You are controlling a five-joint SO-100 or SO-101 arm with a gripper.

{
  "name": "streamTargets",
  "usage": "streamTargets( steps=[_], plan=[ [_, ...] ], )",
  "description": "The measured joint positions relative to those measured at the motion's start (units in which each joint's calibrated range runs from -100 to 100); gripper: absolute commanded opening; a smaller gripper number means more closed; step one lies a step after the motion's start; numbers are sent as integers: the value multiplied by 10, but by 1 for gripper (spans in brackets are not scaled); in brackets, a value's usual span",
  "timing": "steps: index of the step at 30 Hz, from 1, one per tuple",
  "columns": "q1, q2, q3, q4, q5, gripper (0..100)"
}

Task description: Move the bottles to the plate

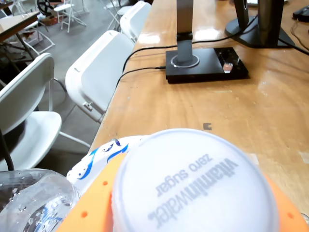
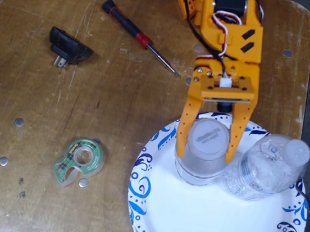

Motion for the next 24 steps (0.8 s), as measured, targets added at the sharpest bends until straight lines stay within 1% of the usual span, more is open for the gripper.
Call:
streamTargets(
  steps=[3,6,15,18,24],
  plan=[
    [5,30,8,-66,0,3],
    [7,58,11,-103,0,3],
    [-2,65,39,-123,0,5],
    [-1,65,44,-128,1,13],
    [-3,66,46,-130,-1,35]
  ],
)
